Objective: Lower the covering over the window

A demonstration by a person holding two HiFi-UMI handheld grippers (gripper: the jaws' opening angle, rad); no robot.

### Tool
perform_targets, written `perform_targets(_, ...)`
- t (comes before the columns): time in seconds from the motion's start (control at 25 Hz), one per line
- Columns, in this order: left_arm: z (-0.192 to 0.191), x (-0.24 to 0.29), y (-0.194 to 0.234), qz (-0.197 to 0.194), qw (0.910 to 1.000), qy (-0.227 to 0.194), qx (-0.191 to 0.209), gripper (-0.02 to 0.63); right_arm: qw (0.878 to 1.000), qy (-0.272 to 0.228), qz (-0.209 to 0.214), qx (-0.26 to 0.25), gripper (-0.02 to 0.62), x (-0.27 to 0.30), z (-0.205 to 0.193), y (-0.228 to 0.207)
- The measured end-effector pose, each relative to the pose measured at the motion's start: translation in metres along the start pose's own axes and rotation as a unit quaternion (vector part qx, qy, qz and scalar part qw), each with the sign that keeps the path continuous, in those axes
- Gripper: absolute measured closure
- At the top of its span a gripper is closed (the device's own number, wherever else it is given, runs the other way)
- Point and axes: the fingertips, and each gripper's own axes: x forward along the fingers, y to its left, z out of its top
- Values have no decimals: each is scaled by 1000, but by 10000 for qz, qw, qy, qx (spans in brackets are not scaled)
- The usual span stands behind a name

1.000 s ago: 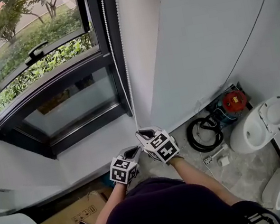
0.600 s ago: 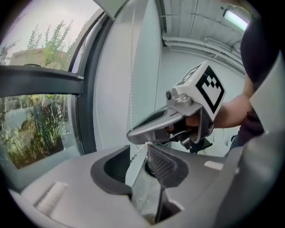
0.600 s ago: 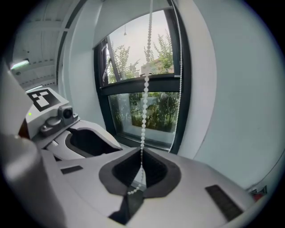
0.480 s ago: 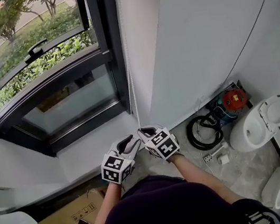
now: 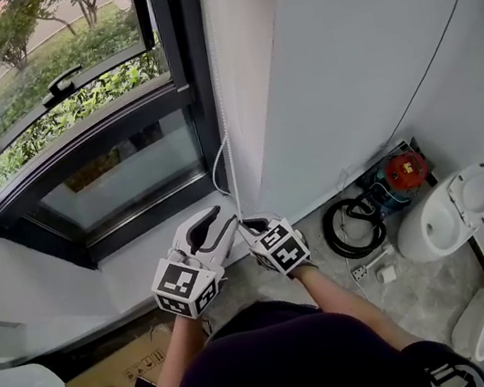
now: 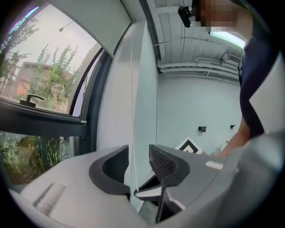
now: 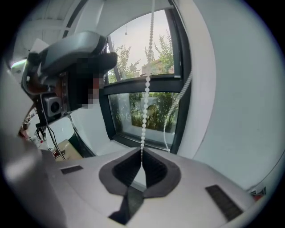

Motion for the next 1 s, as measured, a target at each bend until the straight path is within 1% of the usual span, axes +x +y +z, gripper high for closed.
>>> perform_targets(0.12, 24, 3, 0, 7, 9997, -220, 143, 477, 10000, -38, -13, -38, 577, -2, 5, 1)
perform_targets(0.24, 43, 9, 1, -15, 9989, -337, 330, 477, 10000, -3, 13, -14, 577, -1, 0, 2)
perform_targets(0.36, 57, 16, 2, -34, 9979, -385, 510, 477, 10000, -4, 24, -34, 577, -2, 0, 5)
perform_targets(0.48, 66, 24, 4, -12, 9975, -408, 570, 477, 10000, -7, 34, -57, 577, -2, 0, 6)
perform_targets(0.6, 69, 32, 8, 93, 9975, -329, 616, 477, 10000, -18, 36, -66, 577, -2, 1, 8)
perform_targets(0.72, 66, 40, 12, 156, 9980, -167, 588, 480, 9999, -35, 44, -93, 577, -3, 2, 11)
perform_targets(0.76, 64, 42, 13, 174, 9982, -127, 556, 490, 9999, -44, 48, -95, 577, -3, 2, 12)
perform_targets(0.8, 62, 44, 14, 178, 9985, -114, 508, 545, 9999, -56, 50, -94, 577, -3, 2, 13)
perform_targets(0.84, 62, 44, 15, 155, 9988, -130, 437, 583, 9999, -67, 49, -94, 577, -3, 2, 13)
perform_targets(1.0, 61, 44, 16, 23, 9996, -214, 168, 594, 9999, -103, 34, -97, 577, -4, 1, 12)
